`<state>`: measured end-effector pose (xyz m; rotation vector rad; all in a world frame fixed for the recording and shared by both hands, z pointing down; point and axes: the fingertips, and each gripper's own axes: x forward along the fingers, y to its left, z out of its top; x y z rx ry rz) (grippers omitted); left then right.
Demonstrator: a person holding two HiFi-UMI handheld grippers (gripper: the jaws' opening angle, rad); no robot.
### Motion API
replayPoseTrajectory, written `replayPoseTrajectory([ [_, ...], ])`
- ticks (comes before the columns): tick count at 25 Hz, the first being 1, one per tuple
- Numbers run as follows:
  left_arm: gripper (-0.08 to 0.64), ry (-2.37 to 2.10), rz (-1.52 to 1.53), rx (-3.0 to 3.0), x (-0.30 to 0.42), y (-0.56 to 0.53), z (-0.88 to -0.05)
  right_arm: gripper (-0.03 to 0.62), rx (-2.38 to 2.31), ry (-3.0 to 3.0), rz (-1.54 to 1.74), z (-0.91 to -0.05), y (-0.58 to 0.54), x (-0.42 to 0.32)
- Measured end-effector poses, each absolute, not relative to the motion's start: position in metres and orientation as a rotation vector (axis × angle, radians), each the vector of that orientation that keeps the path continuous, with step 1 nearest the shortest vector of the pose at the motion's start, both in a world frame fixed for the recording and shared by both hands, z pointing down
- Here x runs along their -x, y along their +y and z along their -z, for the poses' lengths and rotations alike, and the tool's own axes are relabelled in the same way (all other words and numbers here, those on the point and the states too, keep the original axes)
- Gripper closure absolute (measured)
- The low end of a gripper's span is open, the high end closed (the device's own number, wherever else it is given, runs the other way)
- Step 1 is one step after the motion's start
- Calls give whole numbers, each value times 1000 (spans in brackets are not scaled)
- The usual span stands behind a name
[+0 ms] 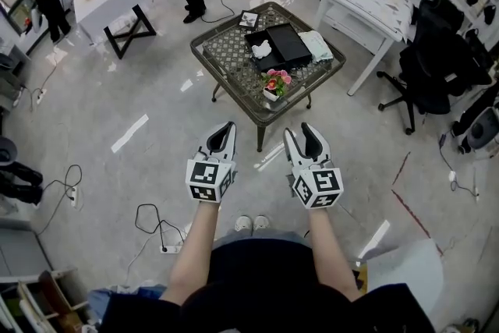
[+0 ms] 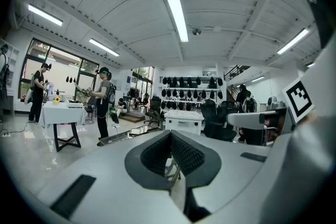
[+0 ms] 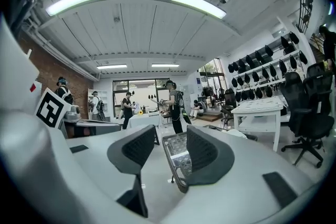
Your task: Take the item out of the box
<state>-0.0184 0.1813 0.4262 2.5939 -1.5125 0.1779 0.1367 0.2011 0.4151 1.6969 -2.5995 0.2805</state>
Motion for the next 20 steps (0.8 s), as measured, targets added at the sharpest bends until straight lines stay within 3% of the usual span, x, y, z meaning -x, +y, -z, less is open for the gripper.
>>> replayPoseTrajectory([
  [20,540,-1650,-159,-2507,21,170,-433,411,-1623,-2672,-292,-420,162,-152],
])
